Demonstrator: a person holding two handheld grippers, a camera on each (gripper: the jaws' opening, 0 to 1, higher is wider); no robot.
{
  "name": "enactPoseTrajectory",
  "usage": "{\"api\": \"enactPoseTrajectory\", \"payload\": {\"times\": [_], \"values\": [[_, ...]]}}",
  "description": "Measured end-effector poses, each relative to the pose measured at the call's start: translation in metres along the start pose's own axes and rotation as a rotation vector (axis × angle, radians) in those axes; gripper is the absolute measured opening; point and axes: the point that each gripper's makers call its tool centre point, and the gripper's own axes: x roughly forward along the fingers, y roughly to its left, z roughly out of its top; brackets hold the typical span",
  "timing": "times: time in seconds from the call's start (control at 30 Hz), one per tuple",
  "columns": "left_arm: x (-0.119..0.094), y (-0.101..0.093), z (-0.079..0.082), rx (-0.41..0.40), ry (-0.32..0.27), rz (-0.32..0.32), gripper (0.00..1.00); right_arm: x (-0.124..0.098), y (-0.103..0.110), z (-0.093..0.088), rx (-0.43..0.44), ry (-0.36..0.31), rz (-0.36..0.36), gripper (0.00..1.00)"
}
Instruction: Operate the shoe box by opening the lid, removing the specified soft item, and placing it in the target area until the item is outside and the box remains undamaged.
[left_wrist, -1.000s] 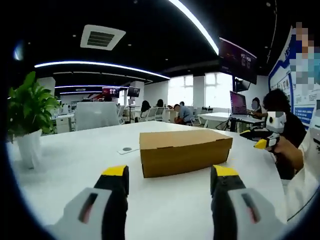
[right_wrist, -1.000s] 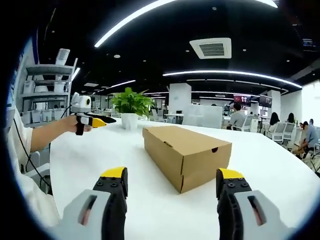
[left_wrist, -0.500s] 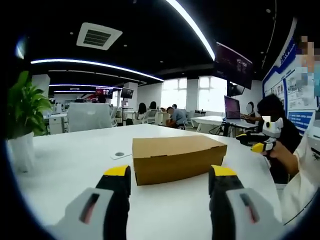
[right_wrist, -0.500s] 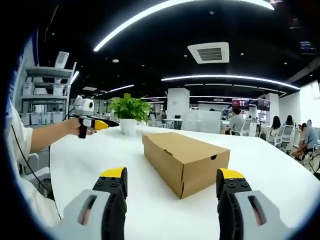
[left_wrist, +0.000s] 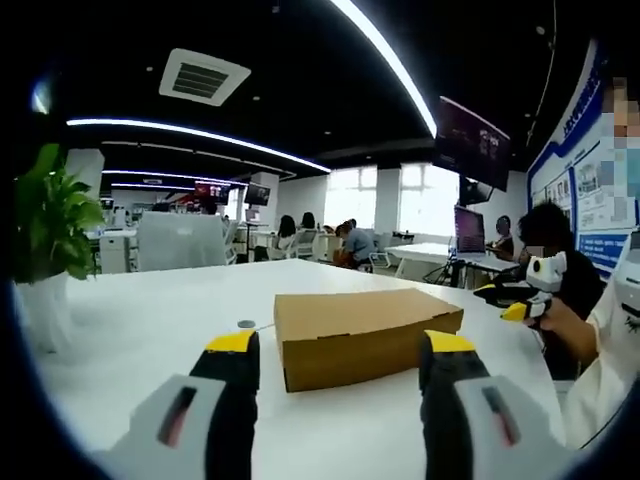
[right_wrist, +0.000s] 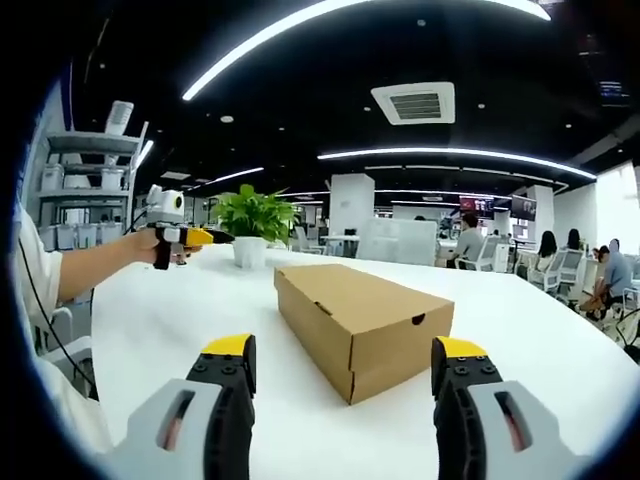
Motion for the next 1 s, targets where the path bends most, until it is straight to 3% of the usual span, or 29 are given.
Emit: {"api": "enactPoseTrajectory", "payload": {"times": [0.03, 0.1, 0.13, 0.17, 0.33, 0.43, 0.8, 1.0], "values": [[0.002, -0.002, 0.009, -0.009, -0.048, -0.011, 0.67, -0.002, 0.0, 0.0, 0.0, -0.002, -0.003, 0.74], [0.003, -0.004, 0.009, -0.008, -0.032, -0.019, 0.67, -0.003, 0.0, -0.001, 0.002, -0.003, -0.004, 0.73], [0.007, -0.001, 0.004, 0.041, 0.027, 0.001, 0.67, -0.004, 0.0, -0.002, 0.007, -0.002, -0.003, 0.73], [0.009, -0.002, 0.004, 0.045, 0.031, 0.005, 0.67, -0.004, 0.0, -0.003, 0.005, 0.002, 0.001, 0.73], [0.016, -0.009, 0.006, 0.017, 0.011, -0.023, 0.67, -0.004, 0.002, -0.001, 0.001, 0.0, 0.009, 0.73], [0.024, -0.005, -0.003, 0.028, 0.037, -0.022, 0.67, -0.005, 0.002, -0.006, 0.0, 0.011, 0.012, 0.73], [0.041, -0.007, -0.009, 0.016, 0.059, -0.075, 0.67, 0.0, -0.002, -0.01, 0.004, 0.025, 0.005, 0.72], [0.052, 0.0, -0.006, 0.002, 0.018, -0.065, 0.66, 0.0, -0.004, -0.014, 0.001, 0.044, 0.0, 0.72]]}}
